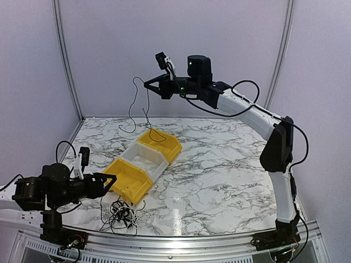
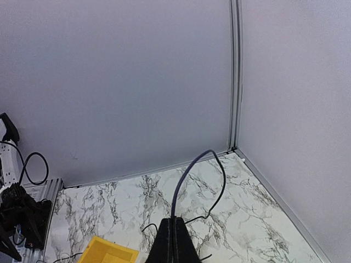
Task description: Untangle the cables
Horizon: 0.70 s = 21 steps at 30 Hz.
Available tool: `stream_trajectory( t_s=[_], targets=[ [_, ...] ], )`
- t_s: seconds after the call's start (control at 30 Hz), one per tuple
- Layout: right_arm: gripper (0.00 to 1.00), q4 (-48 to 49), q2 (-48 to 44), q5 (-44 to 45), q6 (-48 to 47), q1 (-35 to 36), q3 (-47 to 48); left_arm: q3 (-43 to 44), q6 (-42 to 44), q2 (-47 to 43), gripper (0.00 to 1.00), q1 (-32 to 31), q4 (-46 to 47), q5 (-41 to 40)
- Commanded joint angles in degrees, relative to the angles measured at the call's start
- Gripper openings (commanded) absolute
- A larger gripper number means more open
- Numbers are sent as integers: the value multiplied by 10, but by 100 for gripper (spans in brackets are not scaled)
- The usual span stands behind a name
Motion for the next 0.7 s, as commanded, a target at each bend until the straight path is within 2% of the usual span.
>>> stream_trajectory(
  t_s=[0.0, 0.67],
  targets=[
    [0, 7, 6, -6, 7, 0, -2, -7, -4, 0, 64, -3, -7, -10],
    [0, -7, 52, 26, -2, -71, -32, -15, -21, 16, 64, -3, 3, -14]
  ],
)
